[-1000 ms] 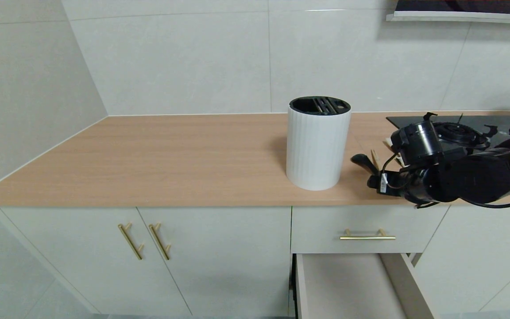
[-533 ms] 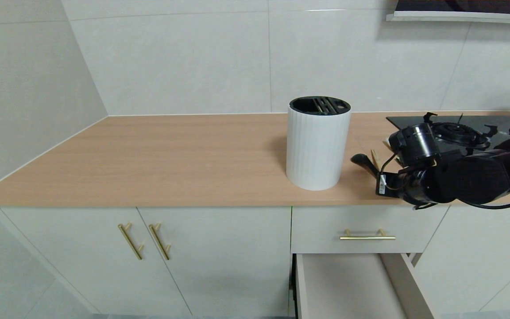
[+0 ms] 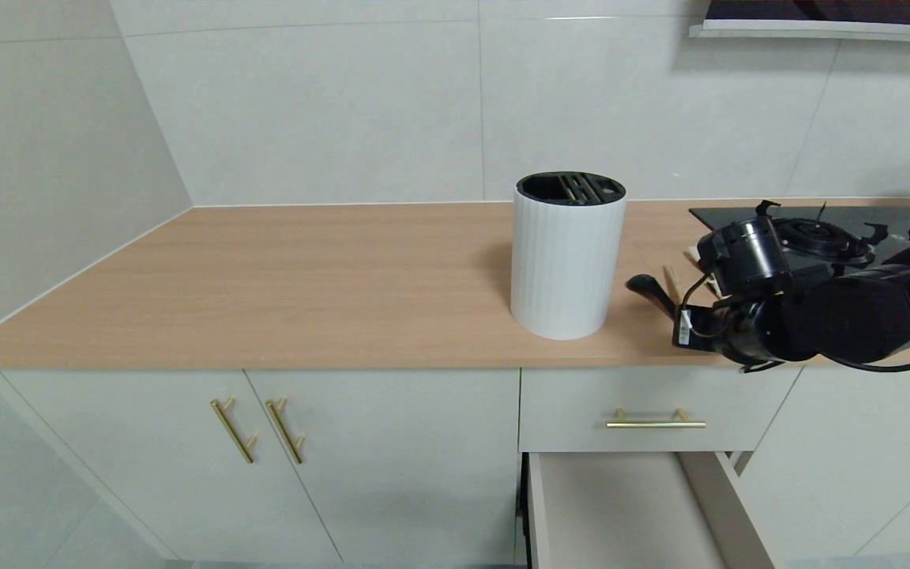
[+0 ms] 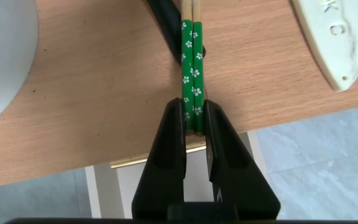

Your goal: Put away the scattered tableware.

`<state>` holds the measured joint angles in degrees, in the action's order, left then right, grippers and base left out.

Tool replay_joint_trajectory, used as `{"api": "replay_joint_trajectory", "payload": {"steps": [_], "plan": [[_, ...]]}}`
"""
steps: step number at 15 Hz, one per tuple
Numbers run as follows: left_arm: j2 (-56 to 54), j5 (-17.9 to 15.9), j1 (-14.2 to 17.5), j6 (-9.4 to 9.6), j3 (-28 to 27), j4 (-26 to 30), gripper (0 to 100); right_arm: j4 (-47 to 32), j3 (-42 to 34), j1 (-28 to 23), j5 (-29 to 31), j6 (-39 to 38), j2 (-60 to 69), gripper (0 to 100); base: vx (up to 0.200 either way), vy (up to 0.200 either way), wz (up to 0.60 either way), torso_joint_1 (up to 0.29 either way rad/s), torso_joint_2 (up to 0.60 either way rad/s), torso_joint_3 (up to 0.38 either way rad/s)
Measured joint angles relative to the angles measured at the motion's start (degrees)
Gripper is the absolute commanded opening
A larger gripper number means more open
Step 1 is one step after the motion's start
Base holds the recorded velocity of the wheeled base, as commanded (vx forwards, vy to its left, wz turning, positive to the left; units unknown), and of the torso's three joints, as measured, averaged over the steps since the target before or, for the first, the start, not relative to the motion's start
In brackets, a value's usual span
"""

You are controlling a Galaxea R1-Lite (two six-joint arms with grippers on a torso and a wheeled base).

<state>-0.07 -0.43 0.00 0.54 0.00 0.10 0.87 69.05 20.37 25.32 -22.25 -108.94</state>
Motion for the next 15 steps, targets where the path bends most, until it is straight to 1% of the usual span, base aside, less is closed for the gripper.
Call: {"api": "replay_joint_trajectory", "payload": {"steps": [4, 7, 10, 13, 15], "plan": [[0.0, 0.0, 0.0, 0.01, 0.0, 0.0, 100, -1.0, -3.0, 0.3, -0.6, 0.3, 5.9, 0, 0.000, 0.000, 0.00, 0.000, 0.00, 0.000], [0.0, 0.0, 0.0, 0.04, 0.0, 0.0, 100, -5.5, -6.0, 1.4, -3.8, 0.4, 13.7, 0, 0.000, 0.000, 0.00, 0.000, 0.00, 0.000], [0.0, 0.0, 0.0, 0.04, 0.0, 0.0, 100, -15.2, -7.8, 2.9, -9.4, 0.4, 24.0, 0, 0.000, 0.000, 0.00, 0.000, 0.00, 0.000], [0.0, 0.0, 0.0, 0.01, 0.0, 0.0, 100, -26.5, -8.5, 6.0, -12.9, 0.5, 33.7, 0, 0.000, 0.000, 0.00, 0.000, 0.00, 0.000], [0.0, 0.0, 0.0, 0.00, 0.0, 0.0, 100, -31.4, -8.6, 8.1, -19.0, 1.3, 38.3, 0, 0.000, 0.000, 0.00, 0.000, 0.00, 0.000]]}}
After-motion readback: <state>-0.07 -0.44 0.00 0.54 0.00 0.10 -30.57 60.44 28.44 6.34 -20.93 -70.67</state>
